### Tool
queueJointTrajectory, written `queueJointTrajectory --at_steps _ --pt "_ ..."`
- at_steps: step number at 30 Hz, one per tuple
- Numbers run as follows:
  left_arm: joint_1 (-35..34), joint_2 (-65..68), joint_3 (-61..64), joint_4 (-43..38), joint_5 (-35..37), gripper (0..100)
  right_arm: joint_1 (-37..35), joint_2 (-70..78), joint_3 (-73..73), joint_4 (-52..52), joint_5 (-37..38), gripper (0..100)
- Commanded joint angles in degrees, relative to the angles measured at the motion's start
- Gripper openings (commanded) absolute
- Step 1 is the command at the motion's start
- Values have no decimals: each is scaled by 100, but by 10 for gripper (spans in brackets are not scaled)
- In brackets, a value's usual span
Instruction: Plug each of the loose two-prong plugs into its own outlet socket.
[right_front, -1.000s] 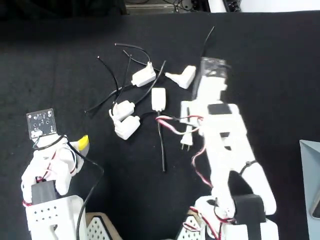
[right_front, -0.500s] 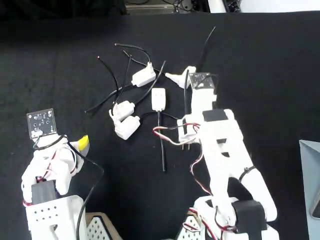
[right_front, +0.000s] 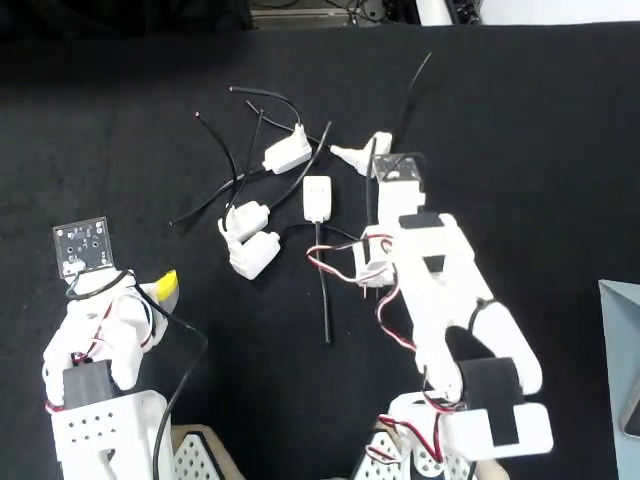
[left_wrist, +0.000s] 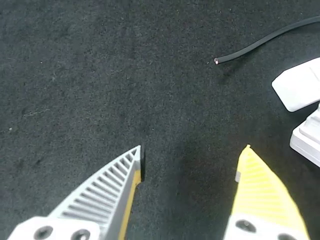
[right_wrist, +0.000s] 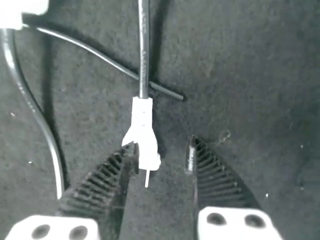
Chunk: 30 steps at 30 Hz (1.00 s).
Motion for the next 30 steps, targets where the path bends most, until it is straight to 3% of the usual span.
queueJointTrajectory --at_steps 1,10,19,26,30 --pt "-57 -44 -22 -35 -70 300 44 163 -207 -62 -35 155" --pt "-57 -44 -22 -35 -70 300 -721 198 -171 -44 -624 149" --pt "-57 -44 -22 -35 -70 300 -774 171 -198 -44 -633 15" --pt "-57 -44 -22 -35 -70 300 -765 145 -207 79 -580 19" --pt "-57 -44 -22 -35 -70 300 -774 154 -356 484 -501 83"
